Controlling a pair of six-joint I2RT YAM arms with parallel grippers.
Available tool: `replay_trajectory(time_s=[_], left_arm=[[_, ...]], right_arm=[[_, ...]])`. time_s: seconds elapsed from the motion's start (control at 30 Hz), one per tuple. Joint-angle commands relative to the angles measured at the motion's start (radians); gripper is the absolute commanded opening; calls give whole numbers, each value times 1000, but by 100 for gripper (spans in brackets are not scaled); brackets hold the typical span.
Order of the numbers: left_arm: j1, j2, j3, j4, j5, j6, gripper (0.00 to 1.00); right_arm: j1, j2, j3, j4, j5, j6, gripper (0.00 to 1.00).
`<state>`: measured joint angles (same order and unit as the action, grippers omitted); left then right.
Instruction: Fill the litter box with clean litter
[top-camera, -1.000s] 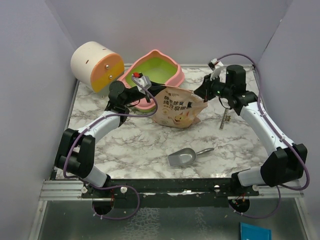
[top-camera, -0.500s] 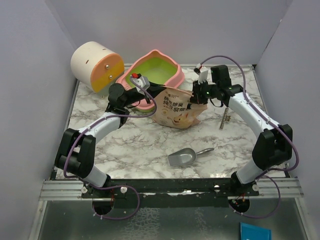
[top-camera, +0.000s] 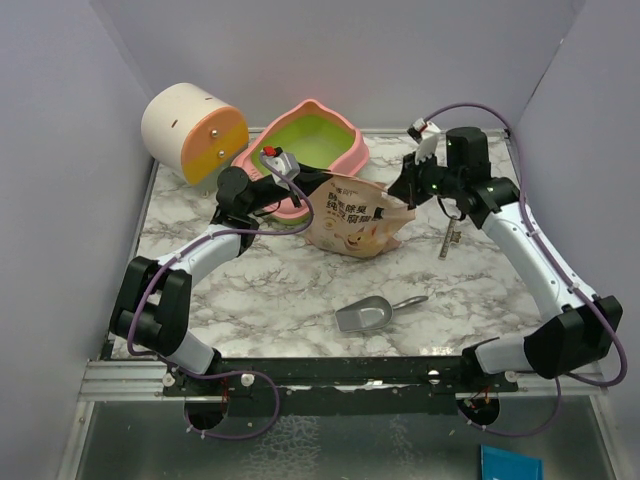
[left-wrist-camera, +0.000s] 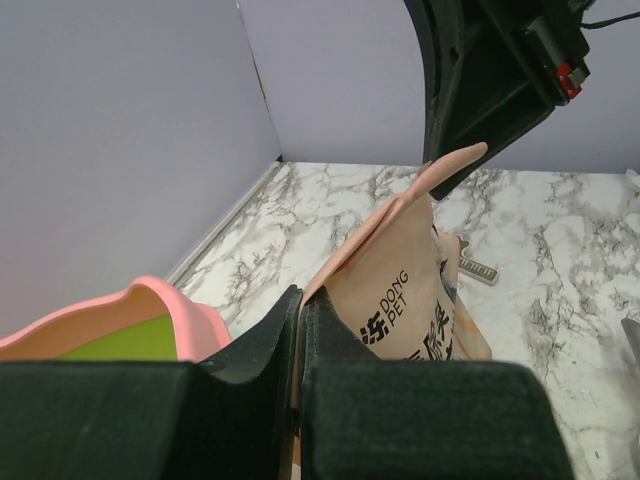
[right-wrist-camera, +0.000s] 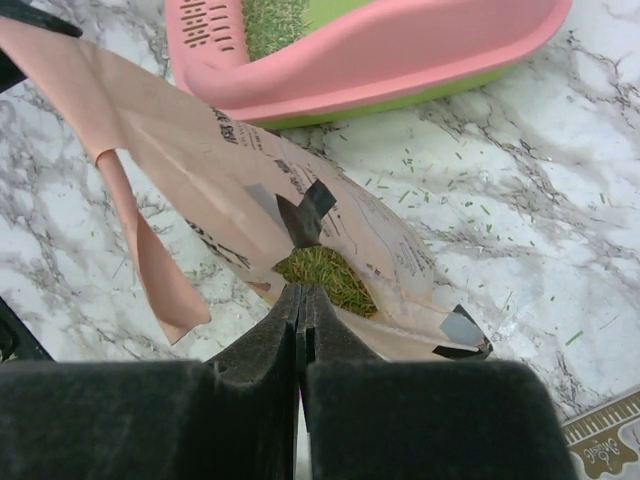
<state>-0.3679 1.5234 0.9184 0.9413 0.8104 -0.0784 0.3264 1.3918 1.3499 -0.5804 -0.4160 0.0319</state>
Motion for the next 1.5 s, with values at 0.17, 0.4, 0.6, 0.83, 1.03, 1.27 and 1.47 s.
replay_trajectory(time_s=[0.17,0.4,0.6,0.83,1.03,1.27,1.47], left_arm=[[4,-32,26,214,-34,-16,0],[4,-32,24,228,-22,-28,0],[3,-33,18,235,-17,-32,0],[4,-26,9,263,-18,-47,0],[4,-13,14,294,-17,-75,0],[4,-5,18,304,-20,-77,0],[4,5,23,306,-19,-74,0]], right_arm=[[6,18,-93,43,-91,-3,1],[7,113,-33,28,-121,-15,1],[6,93,17,25,-99,-5,1],[6,119,43,7,-120,-10,1],[7,149,-1,31,-142,-11,1],[7,199,4,-12,-144,-33,1],[7,174,24,-83,-136,-42,1]])
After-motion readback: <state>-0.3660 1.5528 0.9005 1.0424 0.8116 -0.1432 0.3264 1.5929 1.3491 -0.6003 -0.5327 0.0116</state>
